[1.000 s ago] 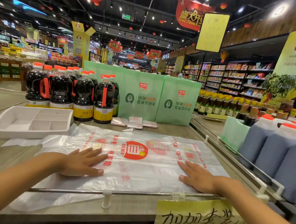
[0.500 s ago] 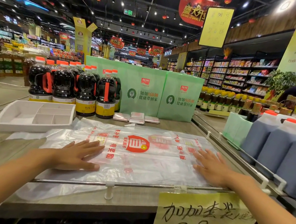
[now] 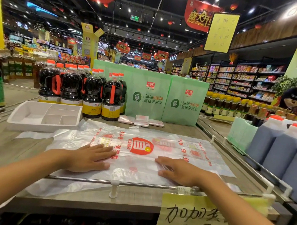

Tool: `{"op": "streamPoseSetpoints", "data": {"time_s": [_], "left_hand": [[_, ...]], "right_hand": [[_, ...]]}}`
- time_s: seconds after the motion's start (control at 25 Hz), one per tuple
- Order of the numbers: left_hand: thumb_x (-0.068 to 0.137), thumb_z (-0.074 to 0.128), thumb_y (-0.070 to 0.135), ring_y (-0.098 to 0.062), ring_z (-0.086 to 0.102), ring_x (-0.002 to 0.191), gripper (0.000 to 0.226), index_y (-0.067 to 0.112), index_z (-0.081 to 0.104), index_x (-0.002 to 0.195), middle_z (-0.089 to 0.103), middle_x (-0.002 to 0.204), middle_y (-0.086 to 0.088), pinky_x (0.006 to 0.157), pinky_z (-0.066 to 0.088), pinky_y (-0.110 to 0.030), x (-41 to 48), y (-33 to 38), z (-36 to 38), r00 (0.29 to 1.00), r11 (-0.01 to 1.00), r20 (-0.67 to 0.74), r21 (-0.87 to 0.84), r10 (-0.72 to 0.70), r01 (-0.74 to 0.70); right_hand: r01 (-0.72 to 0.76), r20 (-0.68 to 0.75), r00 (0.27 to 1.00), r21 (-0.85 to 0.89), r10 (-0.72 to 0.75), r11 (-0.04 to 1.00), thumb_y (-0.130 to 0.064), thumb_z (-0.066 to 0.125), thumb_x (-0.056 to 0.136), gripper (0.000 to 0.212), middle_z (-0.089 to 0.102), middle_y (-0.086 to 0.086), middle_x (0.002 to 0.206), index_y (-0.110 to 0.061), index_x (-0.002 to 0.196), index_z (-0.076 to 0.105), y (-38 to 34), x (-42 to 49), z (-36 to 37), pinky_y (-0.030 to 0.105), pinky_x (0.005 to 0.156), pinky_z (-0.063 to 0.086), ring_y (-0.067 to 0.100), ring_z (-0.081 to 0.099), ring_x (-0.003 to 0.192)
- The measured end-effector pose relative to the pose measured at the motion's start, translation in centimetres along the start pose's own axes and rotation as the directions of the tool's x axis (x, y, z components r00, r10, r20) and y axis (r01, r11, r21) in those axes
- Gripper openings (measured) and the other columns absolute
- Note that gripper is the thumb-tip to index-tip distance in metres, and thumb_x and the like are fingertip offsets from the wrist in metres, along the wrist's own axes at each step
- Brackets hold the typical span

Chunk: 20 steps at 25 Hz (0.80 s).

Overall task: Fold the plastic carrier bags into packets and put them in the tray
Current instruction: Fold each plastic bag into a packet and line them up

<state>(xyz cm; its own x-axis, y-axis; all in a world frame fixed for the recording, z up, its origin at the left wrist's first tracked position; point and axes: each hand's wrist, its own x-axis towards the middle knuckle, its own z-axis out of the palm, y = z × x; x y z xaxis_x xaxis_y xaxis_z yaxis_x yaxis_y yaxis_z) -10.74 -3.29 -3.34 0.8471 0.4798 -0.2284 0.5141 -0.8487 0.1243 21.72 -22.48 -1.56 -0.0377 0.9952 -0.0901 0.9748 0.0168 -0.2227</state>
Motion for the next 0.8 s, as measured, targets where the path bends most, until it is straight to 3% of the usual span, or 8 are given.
{"op": "streamPoseSetpoints", "data": {"time_s": [0.12,0.24,0.32,0.4,0.52,0.64,0.72,0.8], "left_hand": [[0.085,0.008,0.085,-0.004,-0.013,0.152,0.083,0.048,0.0,0.159,-0.009,0.165,0.025,0.125,-0.009,-0.038,-0.1,0.1,-0.2,1.0,0.999,-0.013,-0.033,0.011,-0.011],[0.102,0.032,0.06,0.002,0.019,0.147,0.055,0.044,0.034,0.154,0.025,0.157,0.027,0.123,0.011,-0.026,-0.7,0.0,-0.5,0.988,0.984,-0.155,-0.176,-0.003,-0.024],[0.102,0.045,0.055,0.003,0.054,0.121,0.04,0.04,0.063,0.134,0.058,0.136,0.024,0.107,0.041,-0.025,-1.1,-0.3,-0.6,0.957,0.976,-0.285,-0.216,-0.043,-0.02],[0.101,0.057,0.048,0.002,0.061,0.076,0.027,0.031,0.078,0.101,0.074,0.091,0.017,0.074,0.048,-0.026,-1.0,-0.6,-0.8,0.898,0.99,-0.439,-0.132,-0.023,-0.039],[0.095,0.07,0.029,0.005,0.057,0.066,0.006,0.03,0.076,0.095,0.07,0.078,0.021,0.064,0.047,-0.025,-1.0,-0.7,-1.3,0.807,1.0,-0.591,-0.026,-0.019,0.004],[0.097,0.066,0.034,-0.001,0.058,0.069,0.011,0.04,0.071,0.106,0.065,0.074,0.022,0.057,0.039,-0.023,-1.3,-0.2,-1.9,0.757,0.982,-0.652,0.115,-0.04,0.151],[0.102,0.055,0.041,-0.011,0.067,0.081,0.02,0.041,0.065,0.119,0.072,0.09,0.016,0.058,0.039,-0.025,-1.1,0.0,-2.0,0.735,0.947,-0.678,0.215,-0.032,0.239],[0.104,0.051,0.04,-0.018,0.07,0.097,0.031,0.039,0.056,0.134,0.074,0.113,0.011,0.071,0.049,-0.031,-0.6,0.1,-2.1,0.701,0.927,-0.713,0.264,0.001,0.268]], "right_hand": [[-0.033,-0.035,0.999,-0.116,0.029,0.993,-0.041,0.049,0.1,0.059,0.041,-0.006,0.16,-0.032,0.157,0.035,-0.3,-0.4,-0.4,0.038,0.118,0.035,0.019,0.043,0.142],[-0.027,-0.097,0.995,-0.153,0.012,0.988,-0.031,0.045,0.1,0.047,0.06,-0.007,0.144,-0.03,0.146,0.054,-0.3,-0.6,-0.5,0.039,0.11,0.044,0.018,0.057,0.129],[-0.031,-0.187,0.982,-0.028,0.025,0.999,-0.033,0.048,0.102,0.033,0.071,-0.015,0.123,-0.033,0.128,0.069,0.2,-0.7,-0.4,0.038,0.099,0.052,0.009,0.066,0.11],[-0.067,-0.269,0.959,0.098,0.091,0.993,-0.034,0.054,0.102,0.025,0.073,-0.018,0.106,-0.031,0.117,0.074,0.9,-0.9,-0.6,0.035,0.089,0.055,0.006,0.066,0.097],[-0.128,-0.351,0.918,0.185,0.187,0.974,-0.027,0.059,0.101,0.027,0.072,-0.017,0.094,-0.025,0.127,0.068,2.1,-1.3,-1.4,0.031,0.085,0.05,0.009,0.066,0.095],[-0.136,-0.358,0.908,0.237,0.216,0.962,-0.028,0.064,0.1,0.027,0.075,-0.014,0.08,-0.031,0.127,0.065,3.1,-1.4,-2.1,0.038,0.089,0.055,0.003,0.07,0.082],[-0.146,-0.346,0.912,0.227,0.22,0.963,-0.027,0.066,0.099,0.027,0.076,-0.011,0.08,-0.034,0.125,0.064,3.6,-1.2,-2.4,0.039,0.087,0.057,0.002,0.071,0.072],[-0.184,-0.35,0.912,0.111,0.212,0.977,-0.032,0.066,0.099,0.03,0.075,-0.01,0.094,-0.038,0.128,0.06,4.1,-0.8,-2.8,0.038,0.085,0.057,0.005,0.071,0.074]]}}
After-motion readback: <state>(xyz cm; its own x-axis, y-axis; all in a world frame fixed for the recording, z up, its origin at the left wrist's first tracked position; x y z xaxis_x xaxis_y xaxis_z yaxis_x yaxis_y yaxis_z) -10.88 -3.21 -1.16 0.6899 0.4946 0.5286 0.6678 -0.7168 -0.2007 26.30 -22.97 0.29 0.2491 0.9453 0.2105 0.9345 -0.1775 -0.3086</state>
